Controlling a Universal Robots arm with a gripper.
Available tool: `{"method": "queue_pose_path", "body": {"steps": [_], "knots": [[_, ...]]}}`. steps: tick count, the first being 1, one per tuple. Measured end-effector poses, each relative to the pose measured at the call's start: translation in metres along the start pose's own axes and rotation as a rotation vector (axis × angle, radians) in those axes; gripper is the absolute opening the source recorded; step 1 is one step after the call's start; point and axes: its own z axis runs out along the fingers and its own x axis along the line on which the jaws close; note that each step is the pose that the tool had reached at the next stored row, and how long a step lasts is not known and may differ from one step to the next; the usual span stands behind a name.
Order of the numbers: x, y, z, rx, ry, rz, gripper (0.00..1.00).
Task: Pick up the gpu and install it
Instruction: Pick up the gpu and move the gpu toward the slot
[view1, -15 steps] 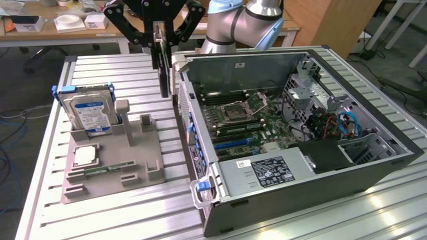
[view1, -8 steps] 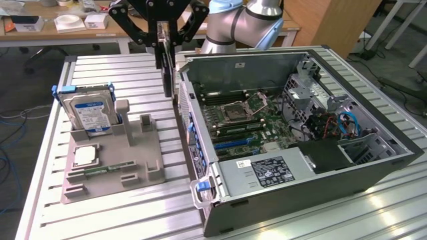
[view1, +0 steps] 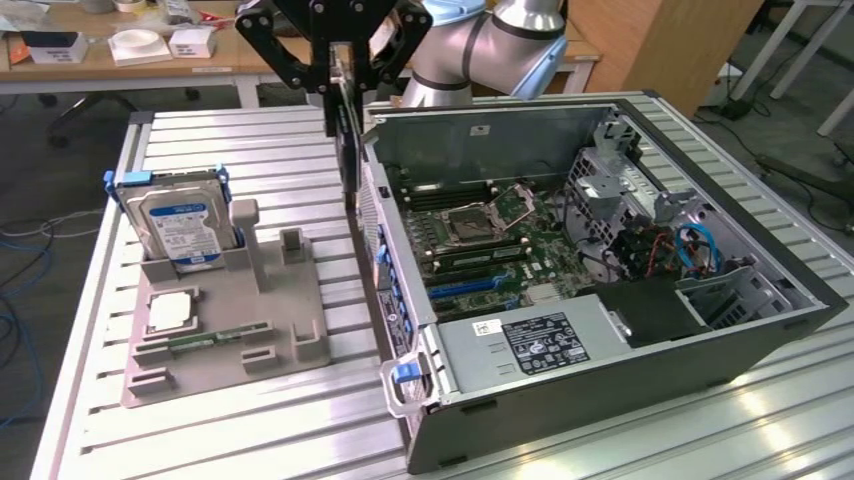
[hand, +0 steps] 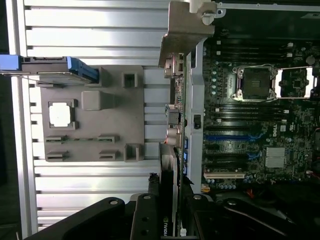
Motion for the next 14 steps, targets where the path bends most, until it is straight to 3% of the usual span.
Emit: {"method": "queue_pose_path", "body": {"steps": [14], "knots": [[-0.015, 0.0002, 0.0003, -0.0004, 0.0000, 0.000, 0.27]]}}
